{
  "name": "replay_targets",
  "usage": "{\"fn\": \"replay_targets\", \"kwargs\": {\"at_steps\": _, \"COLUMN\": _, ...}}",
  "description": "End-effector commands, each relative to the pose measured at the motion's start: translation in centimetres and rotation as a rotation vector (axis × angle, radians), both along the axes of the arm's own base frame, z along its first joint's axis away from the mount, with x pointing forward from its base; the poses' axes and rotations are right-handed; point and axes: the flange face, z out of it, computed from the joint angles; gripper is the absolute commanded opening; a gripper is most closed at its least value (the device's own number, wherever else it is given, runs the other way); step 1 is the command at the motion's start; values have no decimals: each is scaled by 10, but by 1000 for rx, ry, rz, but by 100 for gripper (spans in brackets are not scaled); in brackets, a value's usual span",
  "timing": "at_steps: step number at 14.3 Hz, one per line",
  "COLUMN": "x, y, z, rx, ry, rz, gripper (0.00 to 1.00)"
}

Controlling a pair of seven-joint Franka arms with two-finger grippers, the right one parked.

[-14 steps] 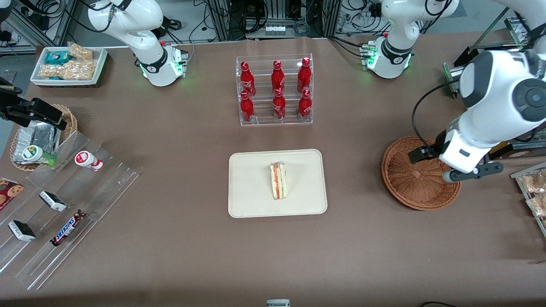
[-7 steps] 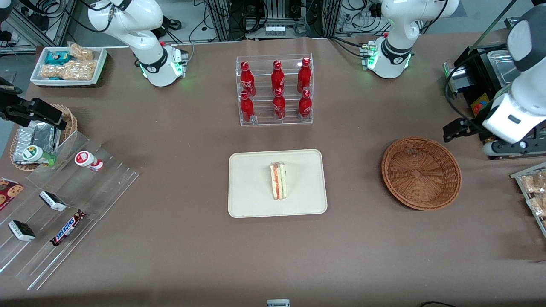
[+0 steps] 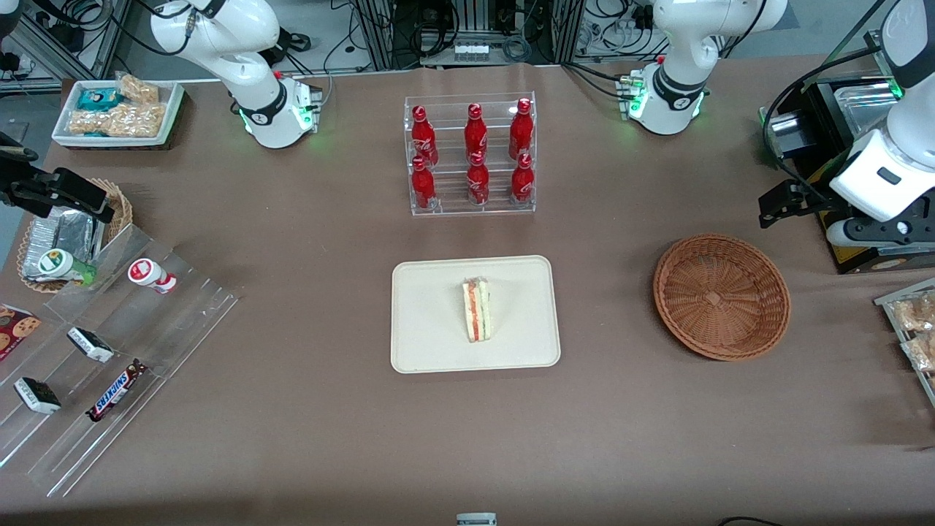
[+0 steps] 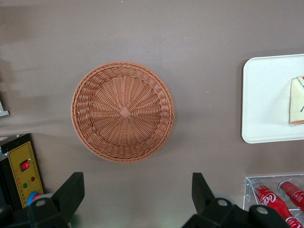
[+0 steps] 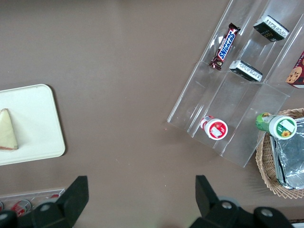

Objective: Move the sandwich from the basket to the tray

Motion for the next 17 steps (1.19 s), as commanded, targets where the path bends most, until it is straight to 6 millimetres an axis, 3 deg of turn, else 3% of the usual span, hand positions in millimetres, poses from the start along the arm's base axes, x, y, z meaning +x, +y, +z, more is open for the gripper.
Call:
{"fn": "replay_targets", "kwargs": {"at_steps": 1, "x": 3, "y": -1, "z": 3, "rx": -17, "ry": -12, "rz": -24, "gripper": 100}}
{"fn": "replay_targets", "kwargs": {"at_steps": 7, "x": 4, "y": -5, "z": 4, "rx": -33, "ry": -17, "rz": -26, "gripper": 100}}
{"fn": "replay_targets", "kwargs": {"at_steps": 10, "x": 4, "y": -15, "z": 1, "rx": -31, "ry": -14, "rz": -59, "gripper": 100}}
{"fn": "replay_targets", "kwargs": {"at_steps": 17, "x": 3, "y": -15, "z": 2, "rx": -30, "ry": -15, "rz": -90, "gripper": 100}}
